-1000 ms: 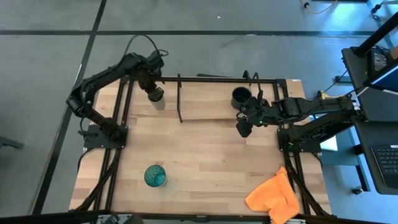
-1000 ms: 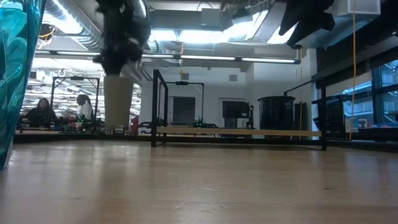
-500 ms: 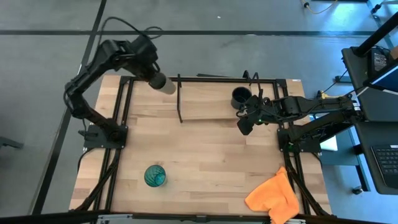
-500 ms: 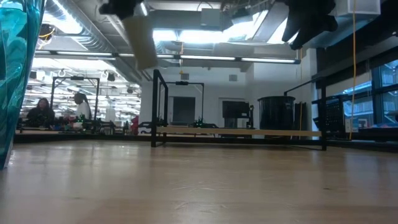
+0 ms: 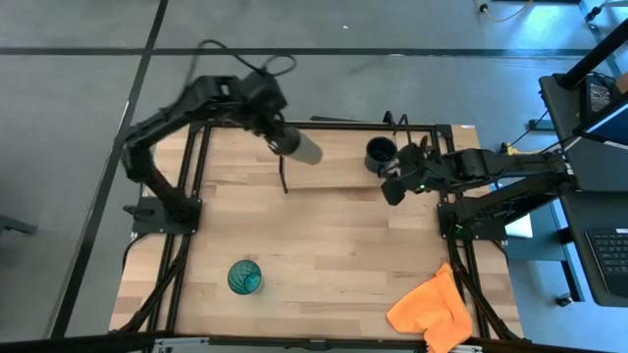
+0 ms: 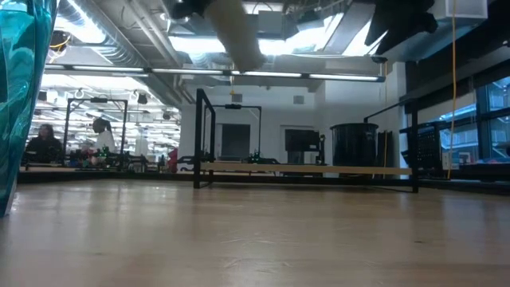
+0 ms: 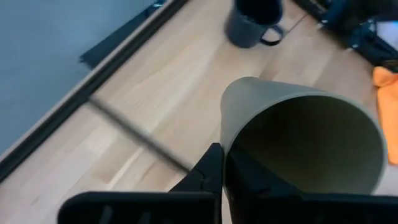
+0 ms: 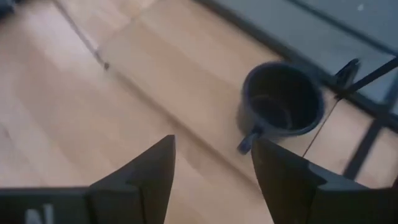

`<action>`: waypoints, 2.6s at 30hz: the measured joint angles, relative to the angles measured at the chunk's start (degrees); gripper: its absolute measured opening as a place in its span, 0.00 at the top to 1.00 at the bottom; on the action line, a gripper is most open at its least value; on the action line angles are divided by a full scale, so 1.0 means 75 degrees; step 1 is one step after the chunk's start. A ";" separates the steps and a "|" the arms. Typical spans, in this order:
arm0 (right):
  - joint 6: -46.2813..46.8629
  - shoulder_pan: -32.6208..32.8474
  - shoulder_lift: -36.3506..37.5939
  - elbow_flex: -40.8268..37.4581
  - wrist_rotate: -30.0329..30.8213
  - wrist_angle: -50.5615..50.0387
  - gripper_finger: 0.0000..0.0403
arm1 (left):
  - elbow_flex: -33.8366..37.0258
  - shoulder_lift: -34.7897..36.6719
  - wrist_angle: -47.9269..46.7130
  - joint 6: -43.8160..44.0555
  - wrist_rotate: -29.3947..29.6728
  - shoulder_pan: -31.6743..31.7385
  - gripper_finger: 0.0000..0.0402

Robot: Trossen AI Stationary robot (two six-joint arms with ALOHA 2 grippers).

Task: Stack small to large cups/mugs on shelf
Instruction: Put the grey cup on the shelf

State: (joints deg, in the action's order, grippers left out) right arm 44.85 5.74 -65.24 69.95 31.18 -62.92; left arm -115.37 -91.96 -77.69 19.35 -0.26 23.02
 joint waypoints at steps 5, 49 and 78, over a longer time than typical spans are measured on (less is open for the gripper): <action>0.0395 0.0000 0.0613 0.0003 0.0372 -0.0048 0.50 | 0.0003 -0.0895 0.0498 -0.0164 -0.0141 -0.0058 1.00; 0.1955 -0.0052 -0.0174 0.0006 -0.0117 0.0300 0.51 | -0.2508 -0.4576 0.0172 -0.1262 -0.0708 0.0812 1.00; 0.1727 -0.0052 -0.0526 0.0006 -0.0254 0.0805 0.51 | -0.2503 -0.4818 0.0553 -0.1409 -0.0647 0.0656 0.93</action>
State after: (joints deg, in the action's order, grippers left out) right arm 57.81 5.34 -69.19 70.00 29.28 -56.88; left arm -134.15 -128.09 -73.54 8.78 -5.11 27.94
